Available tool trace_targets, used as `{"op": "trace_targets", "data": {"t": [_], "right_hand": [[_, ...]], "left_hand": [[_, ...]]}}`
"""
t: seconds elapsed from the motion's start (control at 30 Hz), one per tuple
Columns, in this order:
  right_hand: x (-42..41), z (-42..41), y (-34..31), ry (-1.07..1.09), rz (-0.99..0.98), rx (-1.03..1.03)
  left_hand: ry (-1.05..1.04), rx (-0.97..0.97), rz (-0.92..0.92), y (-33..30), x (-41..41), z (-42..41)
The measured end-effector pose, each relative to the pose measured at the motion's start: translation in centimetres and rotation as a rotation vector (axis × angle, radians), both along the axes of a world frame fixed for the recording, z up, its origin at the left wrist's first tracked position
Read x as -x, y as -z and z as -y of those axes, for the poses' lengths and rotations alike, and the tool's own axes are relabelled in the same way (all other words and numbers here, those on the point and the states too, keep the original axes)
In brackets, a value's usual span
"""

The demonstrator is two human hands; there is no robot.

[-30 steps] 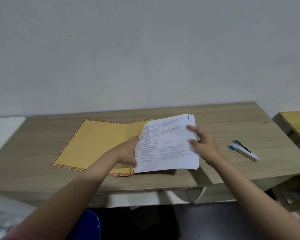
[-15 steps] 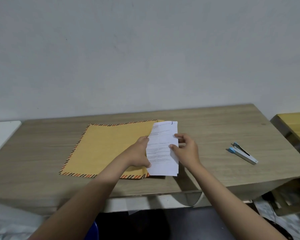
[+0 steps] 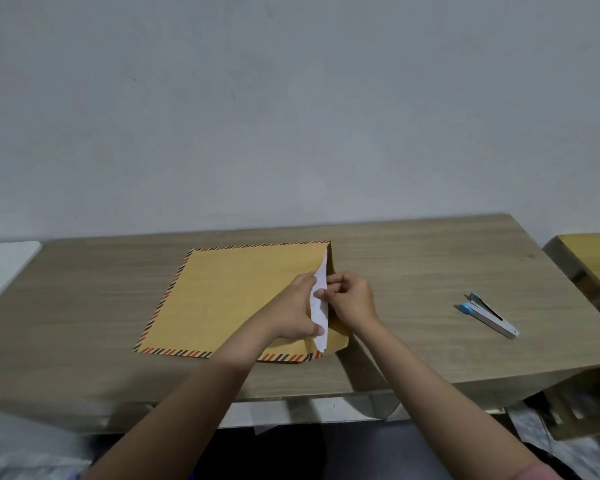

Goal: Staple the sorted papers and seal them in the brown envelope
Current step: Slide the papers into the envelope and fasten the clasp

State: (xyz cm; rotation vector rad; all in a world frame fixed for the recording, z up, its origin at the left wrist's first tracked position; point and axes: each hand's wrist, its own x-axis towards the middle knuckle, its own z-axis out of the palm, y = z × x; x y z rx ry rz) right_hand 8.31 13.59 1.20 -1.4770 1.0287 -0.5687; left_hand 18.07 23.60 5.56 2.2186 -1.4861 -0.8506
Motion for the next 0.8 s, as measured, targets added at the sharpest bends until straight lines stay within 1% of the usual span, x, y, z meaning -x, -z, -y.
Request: {"op": "trace_targets", "data": {"t": [0.07,0.13,0.2,0.27,0.3,0.33,0.47,0.53,0.6,0.63,0.73,0.8], "right_hand": [[0.1,0.4,-0.1,-0.084,0.022,-0.058],[0.5,1.1,-0.1,-0.126,0.025,-0.065],[0.6,1.2,-0.1,-0.222,-0.028,0.006],[0.5,0.7,-0.2,-0.361,-0.083,0.117],[0.4,0.5,0.0,-0.395,-0.114,0.172],[0.5,0.5,0.2,-0.383,-0.145,0.210],[1.8,1.5,1.7,-0.083,-0.202,0.244],[2.5,1.5,2.3,-0.060,-0.256,0.236],[2.7,1.3,2.7,-0.071,-0.268,0.250],[2.7,1.3,2.9,-0.066,-0.263,0.268],[2.0,1.0,3.0,-0.051,-0.270,0.293],[1.4,0.7,3.0,-0.062,-0.275,0.286]], "left_hand": [[-0.010,-0.020,-0.010,0.3,-0.3,-0.1],[-0.016,-0.026,-0.029,0.5,-0.6,-0.3],[-0.013,-0.018,-0.037,0.8,-0.7,-0.3],[-0.014,-0.007,-0.049,1.1,-0.8,-0.1],[-0.014,-0.008,-0.055,1.3,-0.9,0.0],[-0.017,-0.014,-0.059,1.5,-1.1,0.1],[-0.010,-0.053,-0.054,2.7,-1.9,0.4],[0.012,-0.057,-0.080,3.2,-2.2,0.6],[0.018,-0.057,-0.109,3.6,-2.5,0.5],[0.024,-0.051,-0.080,3.8,-2.7,0.3],[0.042,-0.090,0.197,4.8,-4.5,-0.9],[0.059,-0.137,0.325,5.7,-5.9,-1.8]]}}
